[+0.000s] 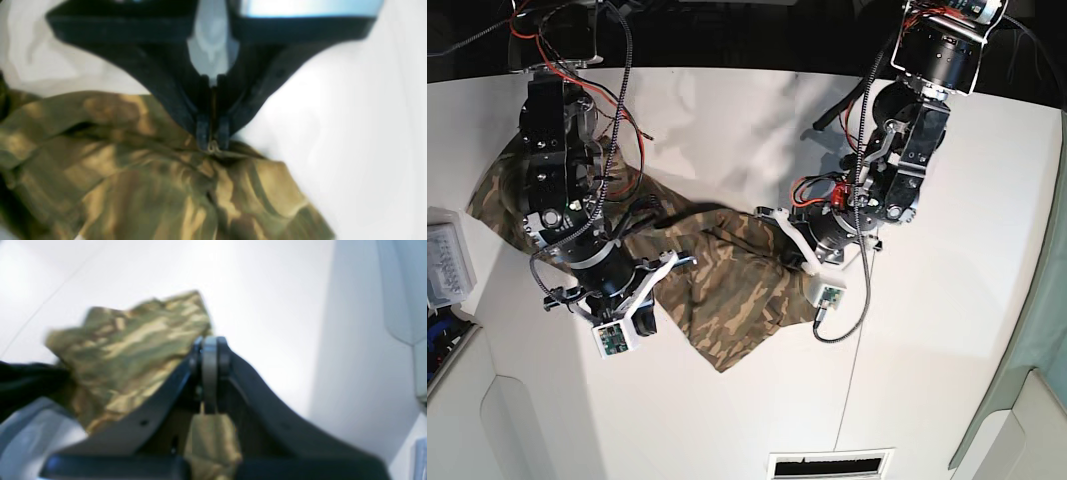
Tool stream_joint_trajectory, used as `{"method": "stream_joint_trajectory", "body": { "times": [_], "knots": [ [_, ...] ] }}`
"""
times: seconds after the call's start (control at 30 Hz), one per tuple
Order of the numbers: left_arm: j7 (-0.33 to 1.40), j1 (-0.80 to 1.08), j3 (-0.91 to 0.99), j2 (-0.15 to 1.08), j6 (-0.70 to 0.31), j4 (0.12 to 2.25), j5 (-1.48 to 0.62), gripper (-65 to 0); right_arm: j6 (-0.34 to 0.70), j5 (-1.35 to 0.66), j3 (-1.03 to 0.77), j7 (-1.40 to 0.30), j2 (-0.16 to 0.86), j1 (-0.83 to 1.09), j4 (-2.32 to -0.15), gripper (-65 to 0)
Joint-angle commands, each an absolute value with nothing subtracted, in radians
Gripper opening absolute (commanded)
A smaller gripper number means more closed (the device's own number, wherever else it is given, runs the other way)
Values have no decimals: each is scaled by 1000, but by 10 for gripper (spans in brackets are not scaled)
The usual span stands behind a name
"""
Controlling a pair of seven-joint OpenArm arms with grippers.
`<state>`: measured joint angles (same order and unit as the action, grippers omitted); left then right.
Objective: Layout the t-shirt on the table in an organized manner, then fold the t-shirt properly
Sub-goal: 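Lift the shirt with both grippers and pull it across the table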
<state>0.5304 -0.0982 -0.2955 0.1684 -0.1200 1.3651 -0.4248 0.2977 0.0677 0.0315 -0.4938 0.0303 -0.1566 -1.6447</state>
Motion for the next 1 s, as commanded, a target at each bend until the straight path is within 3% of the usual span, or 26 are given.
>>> {"method": "stream_joint_trajectory", "body": {
  "times": [0.0,0.23,0.27,0.37,0.43,0.67,0.73,0.8,0.97],
  "knots": [
    [529,-116,-295,177,-128,1395,-431,-650,291,43,27,-454,25,-191,-1670,-650],
    [566,-115,-295,197,-128,1411,-429,-650,292,41,12,-484,25,-191,-1608,-650],
    [570,-113,-295,197,-128,1413,-429,-650,292,34,12,-464,25,-191,-1584,-621],
    [585,-111,-295,197,-129,1426,-429,-650,295,-20,16,-351,24,-197,-1472,-381],
    [585,-106,-295,197,-130,1446,-429,-650,307,-17,28,-279,25,-212,-1367,-327],
    [589,-77,-295,197,-169,1480,-429,-650,337,1,152,-210,16,-350,-974,-346],
    [589,-74,-295,197,-169,1480,-429,-650,337,5,176,-192,16,-371,-935,-461],
    [588,-75,-295,197,-169,1480,-429,-650,337,4,179,-173,16,-377,-936,-629],
    [587,-75,-294,205,-170,1480,-405,-650,340,3,177,-178,16,-379,-1028,-650]
  ]
}}
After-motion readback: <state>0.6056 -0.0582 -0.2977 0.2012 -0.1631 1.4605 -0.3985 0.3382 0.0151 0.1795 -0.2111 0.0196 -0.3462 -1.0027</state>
